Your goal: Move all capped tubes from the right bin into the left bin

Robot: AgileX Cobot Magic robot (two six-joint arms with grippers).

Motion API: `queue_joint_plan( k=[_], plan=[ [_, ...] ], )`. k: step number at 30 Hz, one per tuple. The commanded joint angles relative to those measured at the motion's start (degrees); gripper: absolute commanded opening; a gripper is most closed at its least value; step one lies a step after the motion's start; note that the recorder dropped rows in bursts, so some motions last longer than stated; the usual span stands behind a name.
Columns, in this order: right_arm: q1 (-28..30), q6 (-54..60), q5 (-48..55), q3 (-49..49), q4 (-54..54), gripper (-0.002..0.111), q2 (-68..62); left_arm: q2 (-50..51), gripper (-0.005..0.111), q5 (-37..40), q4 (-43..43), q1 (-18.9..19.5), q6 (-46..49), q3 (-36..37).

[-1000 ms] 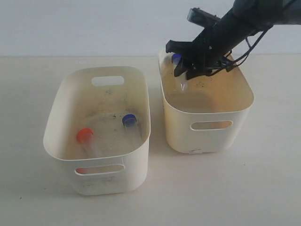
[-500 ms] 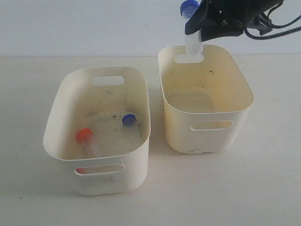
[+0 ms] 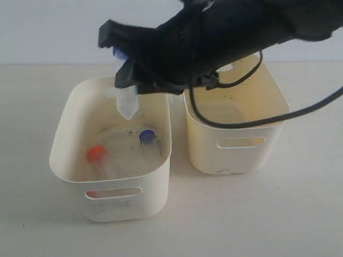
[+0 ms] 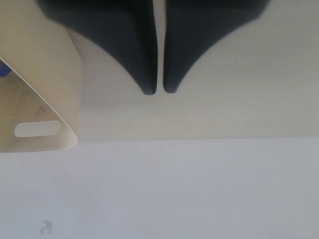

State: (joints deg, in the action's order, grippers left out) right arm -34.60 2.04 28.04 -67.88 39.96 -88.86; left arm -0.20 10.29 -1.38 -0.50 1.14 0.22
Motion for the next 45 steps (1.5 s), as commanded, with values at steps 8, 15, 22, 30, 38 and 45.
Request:
queue_joint_plan(
  k=[8, 15, 22, 30, 38, 45],
  plan=[
    [-1.9, -1.4, -2.6, 0.2, -0.2, 0.067, -4.1, 0.2, 0.004, -0.4, -0.1, -0.1, -0.2, -0.2],
    [-1.9, -3.8, 5.2, 0.8, -13.5, 0.001, 4.2, 0.2, 0.004, -0.4, -0.1, -0.1, -0.2, -0.2],
    [-1.9, -8.1, 6.0, 13.1, -16.7, 0.001, 12.3, 0.2, 0.004, -0.4, -0.1, -0.1, -0.2, -0.2],
    [-1.9, -10.5, 13.1, 19.9, -14.9, 0.001, 14.3, 0.2, 0.004, -0.4, -0.1, -0.1, -0.2, -0.2],
    [-1.9, -10.4, 11.8, 19.9, -15.1, 0.001, 14.3, 0.2, 0.004, -0.4, -0.1, -0.1, -0.2, -0.2],
    [-1.9, -9.9, 4.7, 20.5, -18.5, 0.001, 16.8, 0.2, 0.004, -0.4, -0.1, -0.1, -0.2, -0.2]
  ],
)
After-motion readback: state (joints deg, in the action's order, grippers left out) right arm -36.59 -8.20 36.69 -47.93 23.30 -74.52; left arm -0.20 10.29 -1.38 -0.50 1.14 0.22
